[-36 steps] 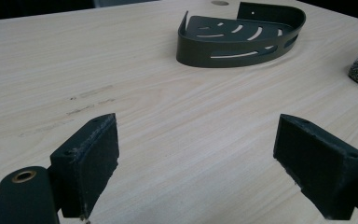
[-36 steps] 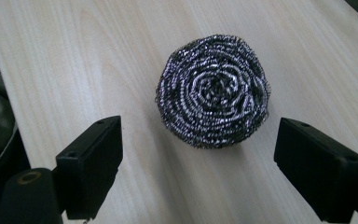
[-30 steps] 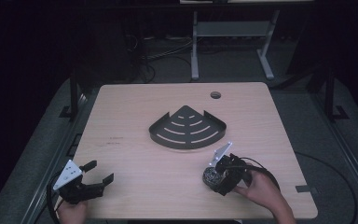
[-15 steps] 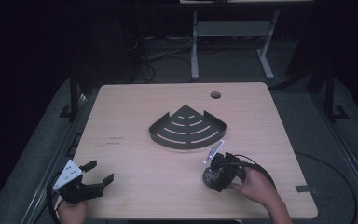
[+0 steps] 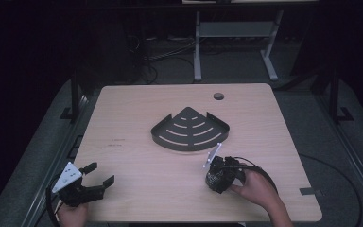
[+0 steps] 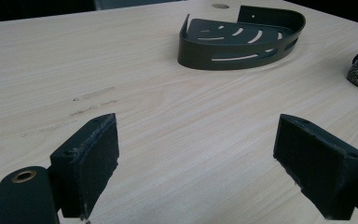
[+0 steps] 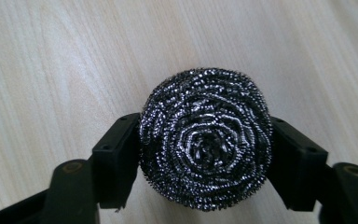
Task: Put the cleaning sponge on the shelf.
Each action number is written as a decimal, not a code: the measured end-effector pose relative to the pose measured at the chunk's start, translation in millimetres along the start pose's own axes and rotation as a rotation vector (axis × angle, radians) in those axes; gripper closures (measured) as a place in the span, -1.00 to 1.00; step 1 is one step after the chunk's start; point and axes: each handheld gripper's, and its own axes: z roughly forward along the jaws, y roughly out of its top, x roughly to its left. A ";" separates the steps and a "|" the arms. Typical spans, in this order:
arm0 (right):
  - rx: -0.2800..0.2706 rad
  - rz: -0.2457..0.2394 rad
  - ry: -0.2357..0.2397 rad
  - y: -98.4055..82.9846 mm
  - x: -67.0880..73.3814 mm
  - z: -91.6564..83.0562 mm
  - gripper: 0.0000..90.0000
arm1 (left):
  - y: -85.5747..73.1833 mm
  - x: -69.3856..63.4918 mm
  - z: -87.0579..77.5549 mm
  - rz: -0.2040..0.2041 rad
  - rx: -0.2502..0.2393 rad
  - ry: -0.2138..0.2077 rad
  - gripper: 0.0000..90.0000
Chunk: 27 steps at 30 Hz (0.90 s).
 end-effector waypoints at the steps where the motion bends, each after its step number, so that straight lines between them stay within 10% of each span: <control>1: 0.000 0.001 0.003 0.1 -0.6 -0.3 -0.28 | -0.1 -0.1 -0.2 0.000 -0.001 0.002 -0.70; 27: -0.059 -0.019 0.025 17.3 -13.3 -32.7 -0.26 | 0.7 -1.5 -0.1 0.006 0.000 0.004 -0.70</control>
